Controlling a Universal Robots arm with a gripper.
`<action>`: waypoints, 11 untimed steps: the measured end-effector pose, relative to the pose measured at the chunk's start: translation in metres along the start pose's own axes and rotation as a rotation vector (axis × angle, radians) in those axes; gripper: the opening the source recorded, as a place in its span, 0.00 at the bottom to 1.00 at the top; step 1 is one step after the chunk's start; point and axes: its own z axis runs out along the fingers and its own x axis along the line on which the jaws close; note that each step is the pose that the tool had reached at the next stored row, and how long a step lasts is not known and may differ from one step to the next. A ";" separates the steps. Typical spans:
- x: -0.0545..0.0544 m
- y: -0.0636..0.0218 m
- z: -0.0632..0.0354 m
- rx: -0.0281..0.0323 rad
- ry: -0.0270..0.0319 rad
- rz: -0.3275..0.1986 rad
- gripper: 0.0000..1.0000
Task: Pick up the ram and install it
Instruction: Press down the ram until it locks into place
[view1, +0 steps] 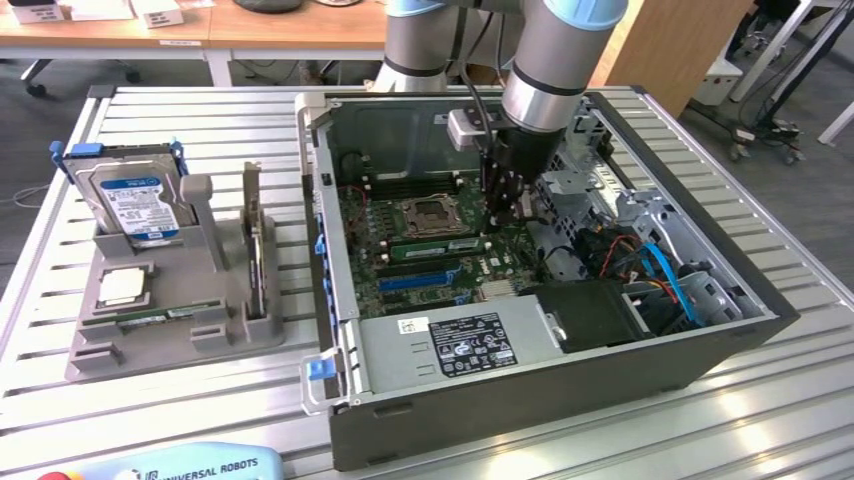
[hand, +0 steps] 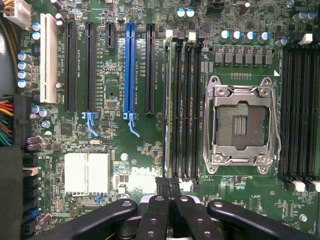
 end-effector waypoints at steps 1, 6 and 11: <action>0.000 0.0000 0.0001 0.0000 -0.0002 0.000 0.10; 0.000 -0.0001 0.0011 0.0002 -0.0008 0.000 0.10; 0.000 -0.0001 0.0036 0.0000 0.0000 0.000 0.10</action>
